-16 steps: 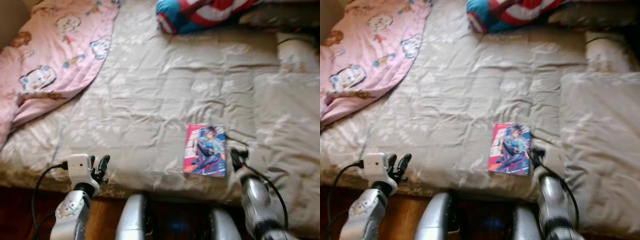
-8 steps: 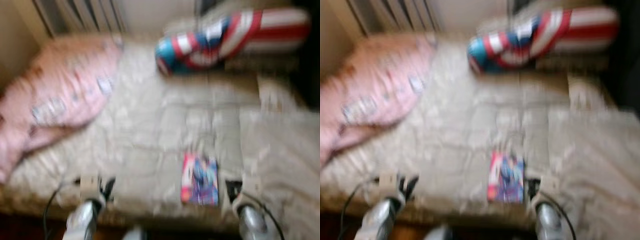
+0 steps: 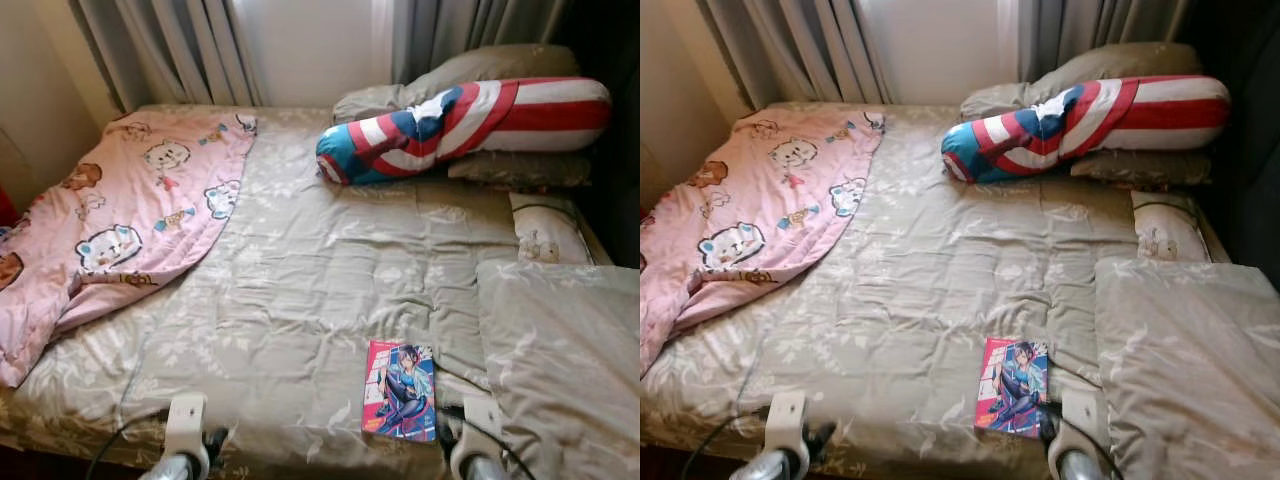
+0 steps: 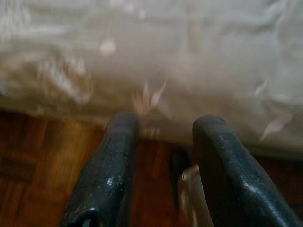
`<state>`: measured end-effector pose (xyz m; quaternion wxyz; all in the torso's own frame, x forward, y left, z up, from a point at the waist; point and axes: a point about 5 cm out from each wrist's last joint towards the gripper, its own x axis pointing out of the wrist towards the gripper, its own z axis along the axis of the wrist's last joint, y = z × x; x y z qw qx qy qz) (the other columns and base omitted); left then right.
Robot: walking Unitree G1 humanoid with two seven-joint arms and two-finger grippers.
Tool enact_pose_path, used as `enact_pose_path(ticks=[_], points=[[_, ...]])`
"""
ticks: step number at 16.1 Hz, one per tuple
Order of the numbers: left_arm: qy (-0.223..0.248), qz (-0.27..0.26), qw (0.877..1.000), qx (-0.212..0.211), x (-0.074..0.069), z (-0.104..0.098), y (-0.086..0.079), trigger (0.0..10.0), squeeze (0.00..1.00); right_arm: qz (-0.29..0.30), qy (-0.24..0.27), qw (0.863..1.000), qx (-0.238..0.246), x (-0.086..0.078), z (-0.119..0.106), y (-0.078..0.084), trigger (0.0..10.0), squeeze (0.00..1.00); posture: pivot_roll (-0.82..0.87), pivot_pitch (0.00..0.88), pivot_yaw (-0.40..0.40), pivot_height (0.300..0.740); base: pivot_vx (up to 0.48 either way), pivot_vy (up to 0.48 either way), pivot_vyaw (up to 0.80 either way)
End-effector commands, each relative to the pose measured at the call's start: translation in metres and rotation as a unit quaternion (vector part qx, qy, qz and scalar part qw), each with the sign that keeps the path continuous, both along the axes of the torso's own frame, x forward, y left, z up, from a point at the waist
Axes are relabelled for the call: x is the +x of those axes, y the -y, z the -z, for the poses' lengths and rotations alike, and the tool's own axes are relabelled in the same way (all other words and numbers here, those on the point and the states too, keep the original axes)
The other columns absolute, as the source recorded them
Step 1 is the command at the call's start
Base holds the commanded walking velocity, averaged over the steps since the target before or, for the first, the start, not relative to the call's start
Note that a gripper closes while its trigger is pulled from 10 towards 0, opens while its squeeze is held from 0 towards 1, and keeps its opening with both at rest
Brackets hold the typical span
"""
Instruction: Clean up the room
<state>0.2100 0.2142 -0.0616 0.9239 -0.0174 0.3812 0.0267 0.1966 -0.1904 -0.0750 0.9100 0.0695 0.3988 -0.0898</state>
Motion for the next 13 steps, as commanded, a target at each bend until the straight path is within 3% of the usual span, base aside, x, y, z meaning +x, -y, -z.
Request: enact_pose_path(ticks=[1,5,13], points=[[-0.023,0.002,1.000,0.006,-0.007,0.006,0.002,10.0,0.00,0.011,-0.022,1.000,0.005,-0.009,0.005,-0.001,10.0,0.00,0.01,0.000,0.026,0.740,0.000,0.000,0.00],[-0.026,-0.013,1.000,0.001,-0.010,0.007,0.001,10.0,0.00,0.004,-0.038,0.999,0.001,-0.019,0.010,0.001,10.0,0.00,0.01,0.000,0.022,0.740,0.000,0.000,0.00],[-0.058,-0.053,0.997,0.011,-0.034,0.015,-0.021,10.0,0.00,-0.033,-0.058,0.998,0.000,-0.024,0.014,-0.006,10.0,0.00,0.02,0.026,0.023,0.740,0.000,0.000,0.00]])
